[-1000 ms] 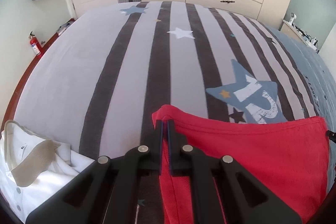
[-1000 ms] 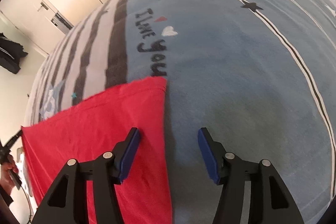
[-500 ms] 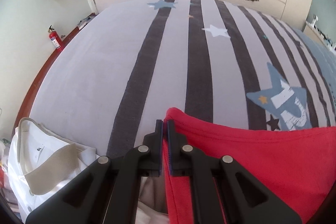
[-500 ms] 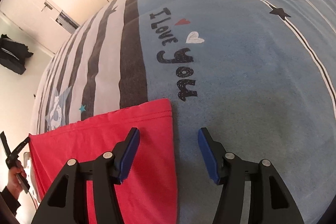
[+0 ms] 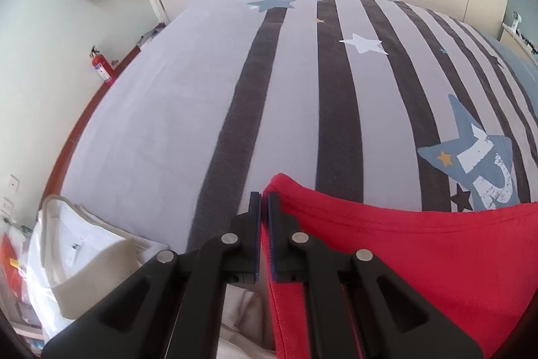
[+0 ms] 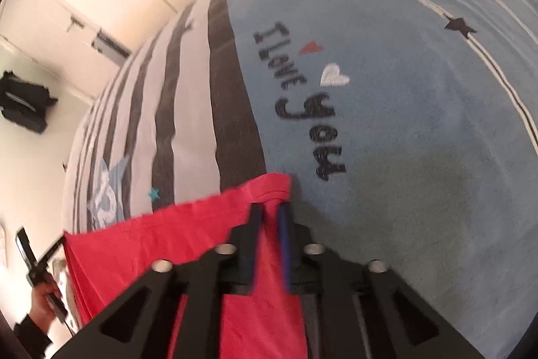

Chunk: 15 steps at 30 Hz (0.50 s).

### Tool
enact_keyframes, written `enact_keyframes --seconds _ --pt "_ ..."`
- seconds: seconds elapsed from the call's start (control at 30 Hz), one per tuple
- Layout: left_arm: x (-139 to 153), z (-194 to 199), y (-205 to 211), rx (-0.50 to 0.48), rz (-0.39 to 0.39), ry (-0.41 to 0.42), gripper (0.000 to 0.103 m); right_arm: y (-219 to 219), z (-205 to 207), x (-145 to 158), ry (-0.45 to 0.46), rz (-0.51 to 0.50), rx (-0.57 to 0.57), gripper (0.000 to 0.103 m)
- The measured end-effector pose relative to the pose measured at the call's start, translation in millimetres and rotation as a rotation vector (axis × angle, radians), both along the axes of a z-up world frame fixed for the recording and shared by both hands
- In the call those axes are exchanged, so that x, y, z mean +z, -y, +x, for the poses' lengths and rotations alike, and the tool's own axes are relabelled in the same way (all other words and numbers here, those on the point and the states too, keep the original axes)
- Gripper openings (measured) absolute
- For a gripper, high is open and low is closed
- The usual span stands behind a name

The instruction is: Fold clothes

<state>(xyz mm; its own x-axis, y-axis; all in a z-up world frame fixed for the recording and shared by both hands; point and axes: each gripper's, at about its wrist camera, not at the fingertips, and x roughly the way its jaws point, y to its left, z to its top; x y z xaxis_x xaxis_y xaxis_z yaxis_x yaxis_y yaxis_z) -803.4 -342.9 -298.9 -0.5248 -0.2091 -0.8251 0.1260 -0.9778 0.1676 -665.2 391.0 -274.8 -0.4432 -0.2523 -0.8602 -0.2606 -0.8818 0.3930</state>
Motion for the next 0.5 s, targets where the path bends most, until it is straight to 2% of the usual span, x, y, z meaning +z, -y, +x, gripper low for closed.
enact_keyframes --seconds 0.13,0.37,0.43,0.47,0.5 --pt "-5 -2 4 0.021 -0.028 0.022 0.002 -6 5 -7 -0.001 -0.052 -0.008 0.022" --pt "-17 0 2 0.018 -0.051 0.042 0.002 13 2 -14 -0.006 -0.025 0.019 0.022" --pt "-17 -1 3 0.021 -0.046 0.041 0.002 23 -3 -13 -0.01 0.005 0.031 0.014" --pt "-16 -1 3 0.022 -0.042 0.038 0.002 28 -6 -12 -0.013 0.04 0.046 0.004" --pt "-15 -1 3 0.022 -0.04 0.034 0.002 31 -7 -9 -0.02 0.066 0.048 0.003"
